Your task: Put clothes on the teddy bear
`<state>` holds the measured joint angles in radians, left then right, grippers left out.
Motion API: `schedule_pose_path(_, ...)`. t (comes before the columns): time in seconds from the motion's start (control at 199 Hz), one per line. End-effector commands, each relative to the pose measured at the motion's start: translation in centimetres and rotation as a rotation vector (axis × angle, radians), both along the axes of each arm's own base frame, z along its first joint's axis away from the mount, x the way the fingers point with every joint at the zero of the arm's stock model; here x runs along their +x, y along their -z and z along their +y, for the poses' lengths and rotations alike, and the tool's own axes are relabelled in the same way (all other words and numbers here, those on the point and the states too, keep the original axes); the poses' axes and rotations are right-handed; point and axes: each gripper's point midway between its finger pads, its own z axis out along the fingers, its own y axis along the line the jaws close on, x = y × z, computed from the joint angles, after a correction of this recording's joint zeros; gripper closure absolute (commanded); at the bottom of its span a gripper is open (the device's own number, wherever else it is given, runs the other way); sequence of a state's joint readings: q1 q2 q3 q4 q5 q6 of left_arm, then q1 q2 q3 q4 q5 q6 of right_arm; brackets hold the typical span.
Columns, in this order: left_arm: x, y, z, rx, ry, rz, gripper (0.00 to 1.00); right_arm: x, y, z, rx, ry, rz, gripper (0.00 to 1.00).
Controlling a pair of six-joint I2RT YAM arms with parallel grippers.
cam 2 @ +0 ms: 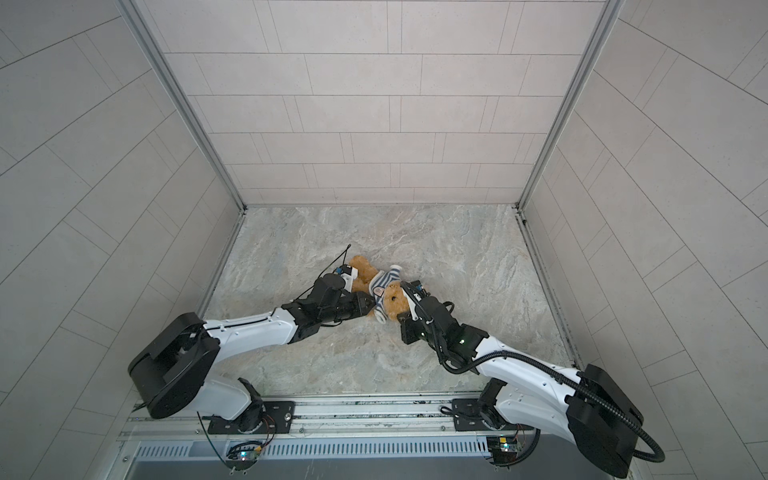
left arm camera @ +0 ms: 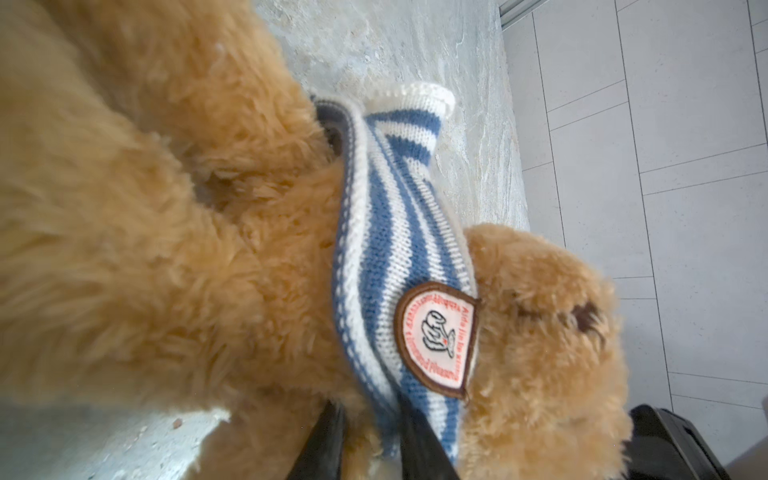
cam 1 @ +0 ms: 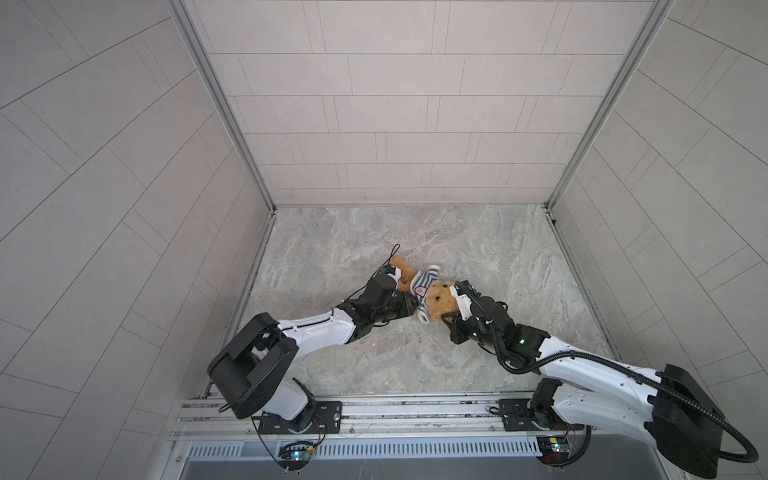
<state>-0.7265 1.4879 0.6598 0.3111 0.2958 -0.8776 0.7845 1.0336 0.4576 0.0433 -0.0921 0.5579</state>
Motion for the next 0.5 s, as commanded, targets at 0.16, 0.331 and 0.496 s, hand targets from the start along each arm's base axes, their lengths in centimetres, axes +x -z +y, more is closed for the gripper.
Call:
schedule_pose_path(0.16,1.4,-0.8,-2.3,-0.034,0.030,-0.023,0.69,0.6,-0.7,1.1,0.035,-0.005,-0.021,1.00)
schedule_pose_path(0.331,2.1,0.6,-3.4,-0.019,0.043,-0.007,0.69,0.8,-0.8,1.2,0.028,-0.007,-0.025,1.00)
schedule_pose_path(0.496,3.3,2.5,-2.9,0.062,0.022,-0.015,0.81,0.6,-1.0,0.9,0.028,-0.006,-0.032,1.00)
